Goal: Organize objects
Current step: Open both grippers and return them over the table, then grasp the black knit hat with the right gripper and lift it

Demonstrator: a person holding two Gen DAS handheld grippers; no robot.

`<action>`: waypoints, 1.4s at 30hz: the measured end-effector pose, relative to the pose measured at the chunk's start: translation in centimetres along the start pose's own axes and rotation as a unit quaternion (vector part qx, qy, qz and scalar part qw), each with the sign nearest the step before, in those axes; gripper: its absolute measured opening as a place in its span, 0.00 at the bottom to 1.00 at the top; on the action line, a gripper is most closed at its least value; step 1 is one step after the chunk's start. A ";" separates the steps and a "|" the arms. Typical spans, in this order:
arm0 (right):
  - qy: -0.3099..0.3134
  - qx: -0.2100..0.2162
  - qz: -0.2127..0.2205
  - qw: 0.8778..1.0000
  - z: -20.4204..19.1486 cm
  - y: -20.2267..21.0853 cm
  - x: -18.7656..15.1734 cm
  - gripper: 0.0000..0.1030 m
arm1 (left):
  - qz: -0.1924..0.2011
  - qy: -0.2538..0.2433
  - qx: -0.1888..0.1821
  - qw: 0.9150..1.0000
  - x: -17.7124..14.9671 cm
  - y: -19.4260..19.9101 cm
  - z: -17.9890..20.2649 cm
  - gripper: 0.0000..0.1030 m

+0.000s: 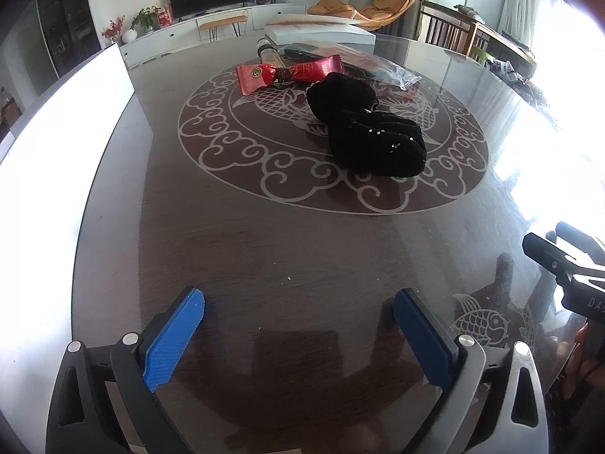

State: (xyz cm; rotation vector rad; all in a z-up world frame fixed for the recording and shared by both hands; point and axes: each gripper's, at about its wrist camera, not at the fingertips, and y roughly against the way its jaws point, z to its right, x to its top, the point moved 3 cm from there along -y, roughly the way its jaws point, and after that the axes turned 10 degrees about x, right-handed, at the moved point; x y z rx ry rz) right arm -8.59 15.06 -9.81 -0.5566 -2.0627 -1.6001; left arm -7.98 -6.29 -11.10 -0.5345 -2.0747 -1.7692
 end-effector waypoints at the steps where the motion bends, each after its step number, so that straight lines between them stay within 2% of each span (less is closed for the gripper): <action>1: 0.003 -0.003 -0.001 1.000 -0.1 -0.1 0.0 1.00 | -0.001 -0.001 0.000 1.000 0.0 0.0 0.1 1.00; 11: 0.028 -0.029 -0.012 0.999 -0.6 -0.6 -0.2 1.00 | -0.007 -0.001 -0.001 1.000 0.2 -0.1 0.1 1.00; 16: 0.031 -0.026 -0.013 0.999 -0.5 -0.6 -0.3 1.00 | -0.015 -0.003 0.000 1.000 0.2 -0.2 0.0 1.00; 23: 0.053 -0.016 0.007 0.998 -0.6 -0.1 -1.1 1.00 | -0.016 0.027 0.018 0.999 -0.3 -0.5 -3.3 1.00; 28: 0.040 -0.009 -0.033 0.999 -0.8 -0.2 -0.7 1.00 | -0.009 0.051 0.031 0.998 -0.2 -0.9 -5.2 1.00; 32: 0.009 0.063 -0.018 0.998 -2.3 0.0 1.5 1.00 | 0.003 0.059 0.036 0.998 -0.3 -0.9 -5.2 1.00; 36: 0.018 0.119 -0.033 0.992 -6.4 -2.4 6.1 1.00 | 0.019 0.057 0.035 0.998 -0.5 -0.8 -5.1 1.00; 39: 0.056 0.133 -0.075 0.987 -10.3 -5.6 9.0 1.00 | 0.021 0.058 0.035 0.997 -0.4 -0.8 -5.1 1.00; 42: 0.091 0.115 -0.108 0.983 -13.5 -8.7 10.6 1.00 | 0.024 0.061 0.037 0.997 -0.4 -0.9 -5.0 1.00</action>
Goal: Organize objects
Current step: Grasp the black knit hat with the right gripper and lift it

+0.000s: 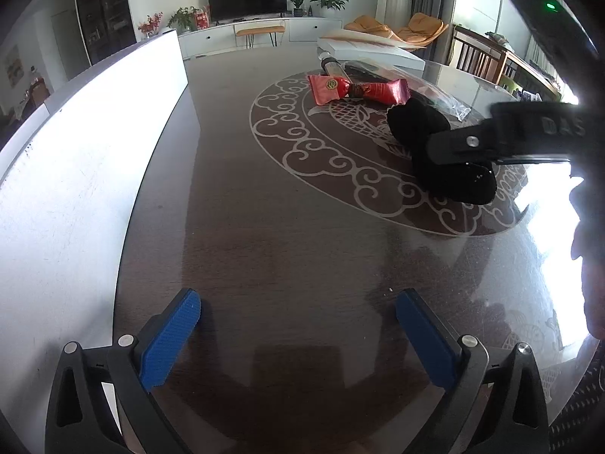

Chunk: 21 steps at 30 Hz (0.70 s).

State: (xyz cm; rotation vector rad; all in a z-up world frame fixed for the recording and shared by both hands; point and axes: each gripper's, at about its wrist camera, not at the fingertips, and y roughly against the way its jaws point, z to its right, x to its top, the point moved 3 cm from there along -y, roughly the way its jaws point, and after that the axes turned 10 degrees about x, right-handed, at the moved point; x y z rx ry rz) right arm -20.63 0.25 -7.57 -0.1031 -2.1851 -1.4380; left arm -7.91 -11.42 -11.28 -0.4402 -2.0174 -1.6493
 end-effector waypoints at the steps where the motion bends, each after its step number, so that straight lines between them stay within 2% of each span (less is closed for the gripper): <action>1: 0.001 -0.005 -0.006 1.000 -0.2 -0.7 0.5 1.00 | 0.000 0.000 0.000 1.000 -0.1 0.0 0.0 1.00; 6: -0.024 -0.022 -0.001 0.999 1.1 -2.9 1.5 0.99 | 0.002 0.002 0.000 1.000 -0.1 0.0 0.0 1.00; 8: -0.022 -0.034 0.012 0.999 1.7 -2.8 1.3 0.76 | 0.002 0.002 0.000 1.000 -0.1 0.1 0.0 1.00; 9: -0.009 -0.042 0.018 0.999 1.7 -2.4 1.2 0.54 | 0.002 0.002 0.001 1.000 -0.1 0.1 0.0 1.00; 11: 0.002 -0.064 0.025 0.998 2.1 -1.7 0.8 0.34 | 0.002 0.003 0.002 1.000 -0.1 0.1 0.0 1.00; 13: -0.011 -0.067 0.035 0.997 3.2 -0.6 0.2 0.34 | 0.002 0.003 0.002 1.000 -0.1 0.1 0.0 1.00; 21: -0.051 -0.135 0.080 0.986 10.2 5.4 -5.3 0.34 | 0.002 0.003 0.002 1.000 -0.1 0.1 0.0 1.00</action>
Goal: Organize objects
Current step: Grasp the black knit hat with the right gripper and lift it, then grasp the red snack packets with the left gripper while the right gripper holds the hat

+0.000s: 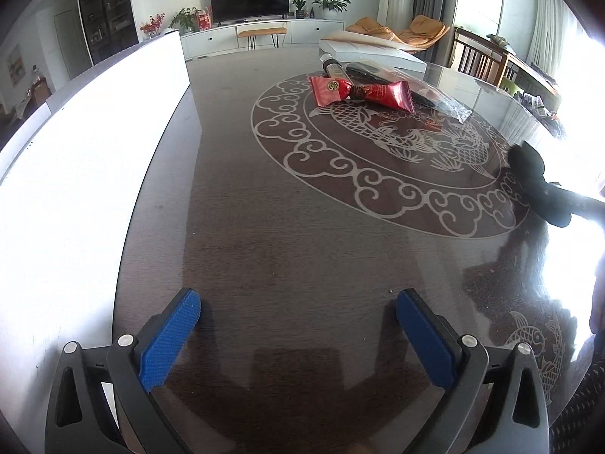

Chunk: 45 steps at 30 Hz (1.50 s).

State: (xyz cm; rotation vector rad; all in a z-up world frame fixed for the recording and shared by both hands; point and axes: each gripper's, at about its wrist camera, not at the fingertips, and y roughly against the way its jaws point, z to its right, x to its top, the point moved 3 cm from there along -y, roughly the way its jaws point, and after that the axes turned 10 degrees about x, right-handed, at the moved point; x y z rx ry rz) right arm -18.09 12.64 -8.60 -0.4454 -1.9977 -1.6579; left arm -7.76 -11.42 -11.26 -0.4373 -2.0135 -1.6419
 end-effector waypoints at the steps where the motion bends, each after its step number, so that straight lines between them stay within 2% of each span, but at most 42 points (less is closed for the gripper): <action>1: -0.005 -0.004 0.002 1.000 0.8 0.3 -0.3 0.34 | 0.000 0.000 0.000 1.000 0.0 0.0 0.0 1.00; 5: -0.027 -0.010 0.009 1.000 3.2 1.8 -1.5 0.36 | 0.000 0.000 0.000 1.000 0.1 0.0 0.0 1.00; 7: -0.024 -0.012 0.014 1.000 3.7 2.2 -2.0 0.42 | 0.000 0.000 0.000 1.000 0.1 0.0 0.0 1.00; 9: -0.023 -0.008 0.013 1.000 3.7 2.3 -2.3 0.59 | 0.000 0.000 0.000 1.000 0.0 0.0 0.0 1.00; 12: -0.018 0.005 0.014 1.000 3.6 2.0 -2.8 0.77 | 0.000 0.000 0.000 1.000 0.0 0.0 0.0 1.00; 17: -0.007 0.001 0.011 1.000 3.1 1.6 -3.1 0.80 | 0.000 0.001 0.001 1.000 0.1 0.0 0.0 1.00; 24: -0.002 -0.002 0.003 1.000 2.9 1.1 -3.0 0.89 | 0.000 0.001 0.001 1.000 0.1 0.0 0.0 1.00; 32: -0.006 -0.004 0.001 1.000 3.0 1.1 -3.2 0.94 | 0.000 0.001 0.001 1.000 0.1 0.0 0.0 1.00; 35: -0.006 -0.004 0.000 1.000 3.0 1.1 -3.2 0.95 | -0.016 0.000 0.003 1.000 0.3 -0.2 0.0 1.00; 37: -0.006 -0.004 0.000 1.000 3.0 1.0 -3.2 0.95 | -0.068 -0.011 -0.005 0.998 1.1 -0.5 0.5 1.00; 39: -0.005 -0.003 0.000 1.000 3.0 1.0 -3.3 0.97 | -0.084 -0.016 -0.052 0.995 2.5 -0.6 1.3 1.00; 41: -0.004 -0.002 -0.001 1.000 3.0 1.0 -3.4 0.98 | -0.066 -0.016 -0.063 0.996 4.5 -0.2 1.9 1.00; 45: -0.003 -0.001 -0.004 1.000 2.9 0.8 -3.3 1.00 | -0.034 -0.064 -0.023 0.997 9.1 -0.8 4.4 1.00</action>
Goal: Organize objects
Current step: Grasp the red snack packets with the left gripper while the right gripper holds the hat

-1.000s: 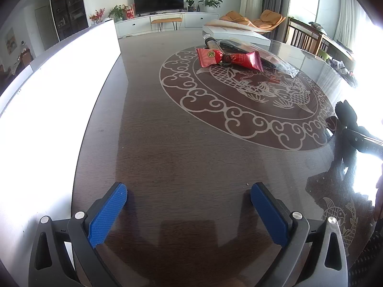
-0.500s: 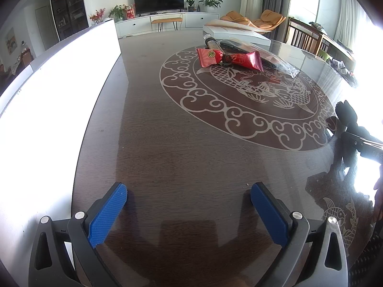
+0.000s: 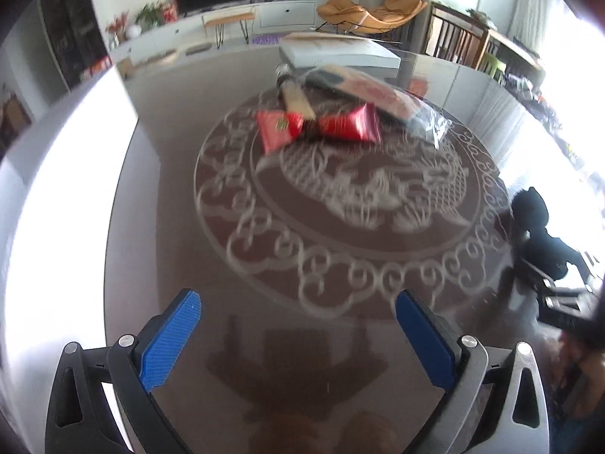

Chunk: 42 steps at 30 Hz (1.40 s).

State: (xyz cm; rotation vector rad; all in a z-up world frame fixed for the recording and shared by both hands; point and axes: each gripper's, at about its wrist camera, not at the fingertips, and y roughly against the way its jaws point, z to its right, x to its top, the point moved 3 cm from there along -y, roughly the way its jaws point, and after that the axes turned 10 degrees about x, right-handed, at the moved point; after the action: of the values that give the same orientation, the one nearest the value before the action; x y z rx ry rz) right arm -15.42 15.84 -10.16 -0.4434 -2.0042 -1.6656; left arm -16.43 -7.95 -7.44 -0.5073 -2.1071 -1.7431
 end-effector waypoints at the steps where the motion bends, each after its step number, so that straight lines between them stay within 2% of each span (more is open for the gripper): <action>1: 0.000 0.000 0.000 1.000 0.0 0.0 0.0 1.00 | 0.010 -0.013 0.001 1.000 1.4 -0.3 0.5 1.00; 4: 0.000 0.000 0.000 1.000 0.0 0.0 0.0 1.00 | 0.068 -0.054 -0.012 0.996 6.3 -0.8 1.8 1.00; 6: 0.000 0.000 0.000 1.000 0.0 0.0 0.0 1.00 | 0.099 -0.093 -0.045 0.990 9.6 -1.8 2.5 1.00; 9: 0.000 0.000 0.000 1.000 0.0 0.0 0.0 1.00 | 0.092 -0.138 -0.025 0.986 13.4 -4.9 3.1 1.00; 12: 0.000 0.000 0.000 1.000 0.0 0.0 0.0 1.00 | 0.060 -0.151 -0.055 0.985 14.8 -8.0 3.8 1.00; 13: 0.000 0.000 0.000 1.000 0.0 0.0 0.0 1.00 | 0.039 -0.150 -0.077 0.985 14.6 -8.8 4.1 0.99; 14: 0.000 0.000 0.000 1.000 0.0 0.0 0.0 1.00 | 0.018 -0.154 -0.097 0.983 14.0 -9.4 4.4 0.93; 15: 0.000 0.000 0.000 1.000 0.0 0.0 0.0 1.00 | 0.010 -0.162 -0.103 0.981 13.2 -9.5 4.9 0.76; 16: 0.000 0.000 0.000 1.000 0.0 0.0 0.0 1.00 | 0.002 -0.171 -0.108 0.979 12.5 -9.6 5.3 0.66; 17: 0.000 0.000 0.000 1.000 0.0 0.0 0.0 1.00 | 0.013 -0.180 -0.101 0.978 11.8 -9.1 5.5 0.61; 19: 0.000 0.000 0.000 1.000 0.0 0.0 0.0 1.00 | 0.012 -0.165 -0.119 0.979 10.5 -8.2 5.4 0.47; 21: 0.000 0.000 0.000 1.000 0.0 0.0 0.0 1.00 | 0.016 -0.152 -0.121 0.981 9.4 -7.6 5.3 0.38; 25: -0.001 0.000 0.000 1.000 0.0 0.0 0.0 1.00 | 0.025 -0.132 -0.091 0.987 8.3 -7.2 5.4 0.37; 29: -0.001 0.000 0.000 1.000 0.0 0.0 0.0 1.00 | 0.017 -0.097 -0.066 0.993 7.4 -6.4 5.3 0.37; 37: -0.001 0.000 0.000 1.000 0.0 0.0 0.0 1.00 | 0.018 -0.081 -0.058 0.995 4.1 -4.2 6.0 0.38; 42: -0.001 0.000 0.000 1.000 0.0 -0.1 0.0 1.00 | 0.028 -0.072 -0.058 0.995 3.4 -3.7 6.2 0.39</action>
State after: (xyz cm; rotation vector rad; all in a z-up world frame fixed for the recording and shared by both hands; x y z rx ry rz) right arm -15.42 15.84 -10.22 -0.4454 -2.0047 -1.6657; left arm -21.48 -2.33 -10.04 -0.7390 -2.0723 -1.8550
